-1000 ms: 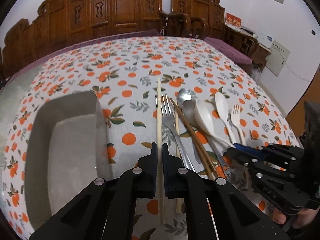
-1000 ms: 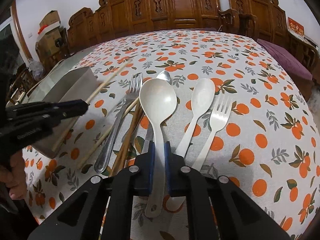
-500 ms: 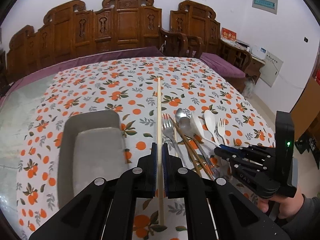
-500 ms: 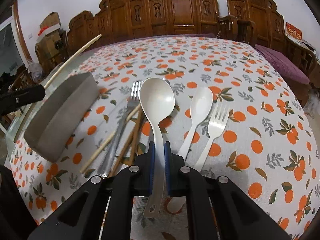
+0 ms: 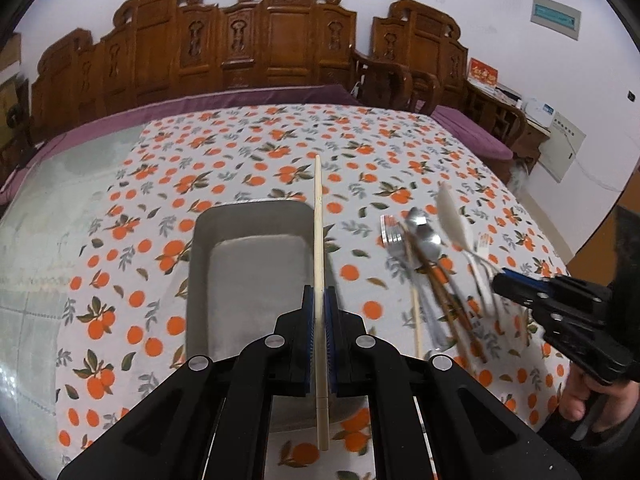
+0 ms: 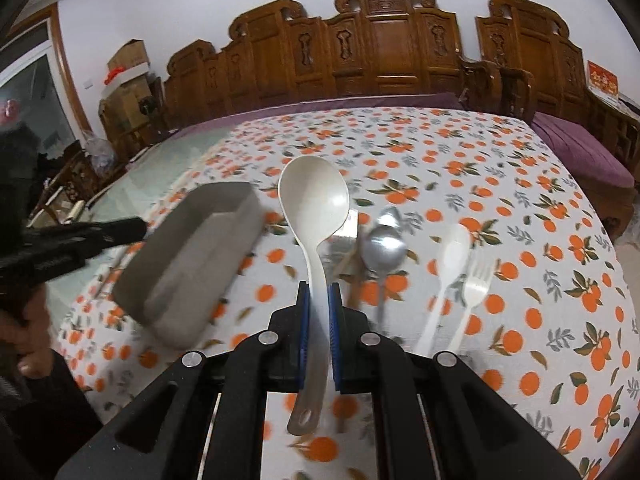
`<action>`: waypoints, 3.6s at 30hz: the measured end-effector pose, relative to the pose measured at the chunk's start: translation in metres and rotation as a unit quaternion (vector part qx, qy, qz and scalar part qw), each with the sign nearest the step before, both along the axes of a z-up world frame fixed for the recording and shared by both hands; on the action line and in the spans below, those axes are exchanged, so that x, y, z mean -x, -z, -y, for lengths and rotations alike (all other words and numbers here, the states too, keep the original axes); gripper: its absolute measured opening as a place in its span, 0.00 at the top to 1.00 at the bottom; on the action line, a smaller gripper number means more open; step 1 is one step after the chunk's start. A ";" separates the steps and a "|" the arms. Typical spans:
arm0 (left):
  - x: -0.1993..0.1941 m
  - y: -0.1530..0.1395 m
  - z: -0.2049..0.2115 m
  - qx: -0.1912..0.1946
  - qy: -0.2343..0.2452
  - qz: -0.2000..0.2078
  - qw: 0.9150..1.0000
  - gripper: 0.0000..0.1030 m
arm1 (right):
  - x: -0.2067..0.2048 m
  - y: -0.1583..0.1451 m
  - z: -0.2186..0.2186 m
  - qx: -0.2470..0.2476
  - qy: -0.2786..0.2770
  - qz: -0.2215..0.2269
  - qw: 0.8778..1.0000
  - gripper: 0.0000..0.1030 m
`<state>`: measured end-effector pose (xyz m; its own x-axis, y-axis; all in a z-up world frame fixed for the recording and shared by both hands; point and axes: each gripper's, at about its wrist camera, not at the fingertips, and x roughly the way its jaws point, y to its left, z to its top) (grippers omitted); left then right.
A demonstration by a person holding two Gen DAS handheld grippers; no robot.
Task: Organize utensils
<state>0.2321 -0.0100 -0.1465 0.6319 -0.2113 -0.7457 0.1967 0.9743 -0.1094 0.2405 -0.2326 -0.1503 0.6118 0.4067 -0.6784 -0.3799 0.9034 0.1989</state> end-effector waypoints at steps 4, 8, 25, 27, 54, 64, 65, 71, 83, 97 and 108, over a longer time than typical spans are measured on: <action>-0.008 0.013 -0.014 0.004 -0.002 -0.022 1.000 0.96 | 0.004 -0.010 -0.019 0.005 -0.017 0.003 1.000 0.90; -0.014 0.029 -0.026 0.008 0.001 -0.052 0.999 0.96 | 0.002 -0.014 -0.040 0.010 -0.032 0.003 0.999 0.90; -0.035 0.048 -0.050 0.019 -0.021 -0.088 0.996 0.95 | -0.011 -0.015 -0.101 0.024 -0.060 -0.010 0.998 0.90; -0.035 0.042 -0.053 0.020 -0.021 -0.078 0.997 0.89 | -0.013 -0.015 -0.105 0.024 -0.059 -0.011 0.998 0.90; -0.020 -0.012 -0.107 -0.002 -0.080 0.000 0.997 0.73 | -0.064 0.030 -0.173 -0.015 -0.038 -0.118 0.992 0.88; -0.019 -0.013 -0.105 0.000 -0.077 0.001 0.997 0.72 | -0.051 0.018 -0.161 -0.021 -0.062 -0.095 0.993 0.86; -0.019 -0.013 -0.104 0.001 -0.075 0.002 0.997 0.72 | -0.049 0.015 -0.157 -0.018 -0.063 -0.088 0.994 0.86; -0.014 -0.018 -0.087 0.008 -0.061 0.009 0.998 0.55 | -0.026 -0.015 -0.102 0.003 -0.047 -0.040 0.998 0.86; -0.001 -0.021 -0.023 0.018 -0.002 0.021 1.000 0.37 | -0.015 -0.018 0.004 0.039 0.036 -0.033 0.998 0.86; 0.004 -0.005 0.012 0.006 0.030 0.013 0.999 0.37 | -0.028 0.053 -0.004 0.083 0.025 -0.095 0.992 0.85; 0.011 -0.001 0.032 -0.009 0.045 0.010 0.999 0.37 | -0.045 0.071 -0.012 0.120 0.002 -0.112 0.986 0.90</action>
